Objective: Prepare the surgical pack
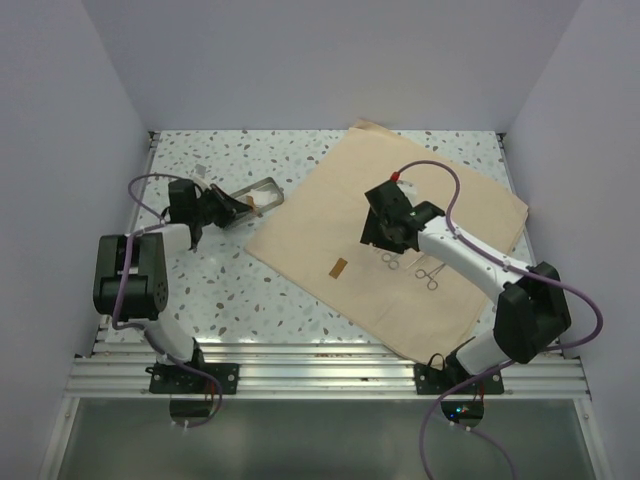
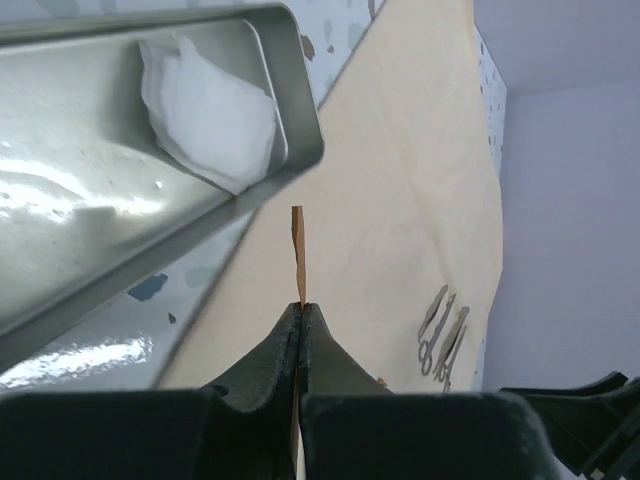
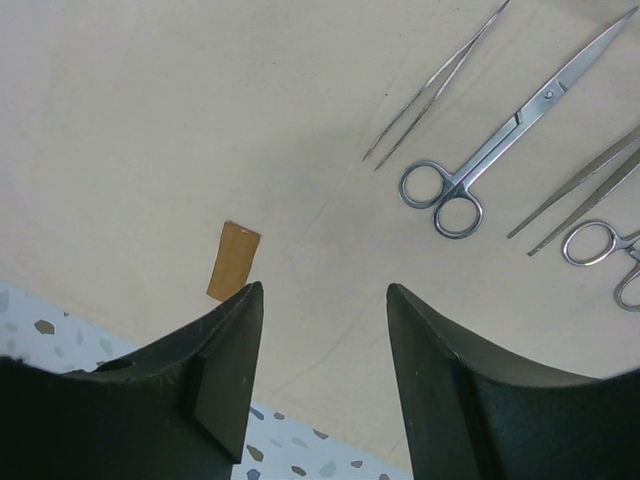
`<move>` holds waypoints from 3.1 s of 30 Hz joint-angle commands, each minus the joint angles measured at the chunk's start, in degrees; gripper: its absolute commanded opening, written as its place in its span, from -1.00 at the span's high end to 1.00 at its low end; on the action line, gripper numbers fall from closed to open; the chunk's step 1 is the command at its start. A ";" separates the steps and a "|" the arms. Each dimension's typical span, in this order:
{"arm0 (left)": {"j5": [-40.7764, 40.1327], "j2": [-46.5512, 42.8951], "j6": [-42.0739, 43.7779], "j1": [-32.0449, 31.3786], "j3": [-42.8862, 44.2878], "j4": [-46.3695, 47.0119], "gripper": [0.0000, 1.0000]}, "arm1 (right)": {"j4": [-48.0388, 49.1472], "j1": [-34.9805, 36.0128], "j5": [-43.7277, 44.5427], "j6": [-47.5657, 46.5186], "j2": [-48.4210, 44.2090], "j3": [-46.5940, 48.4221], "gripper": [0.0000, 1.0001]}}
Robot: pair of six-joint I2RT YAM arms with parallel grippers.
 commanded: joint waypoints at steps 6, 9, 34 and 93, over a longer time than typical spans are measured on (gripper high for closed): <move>-2.10 6.89 3.75 1.50 8.77 -5.26 1.00 | 3.01 -0.60 -2.01 -1.95 1.08 -0.12 -0.14; -3.58 8.31 4.45 1.93 10.19 -7.20 1.00 | 3.54 -0.69 -2.71 -2.03 1.87 -0.03 -0.14; -4.28 9.19 2.08 4.14 10.72 -4.48 0.22 | 5.13 -0.42 -5.97 -0.28 7.76 2.16 -0.13; -4.99 -32.21 9.37 -7.03 -16.27 -11.42 -0.25 | -6.92 11.53 4.84 25.65 28.42 14.73 0.24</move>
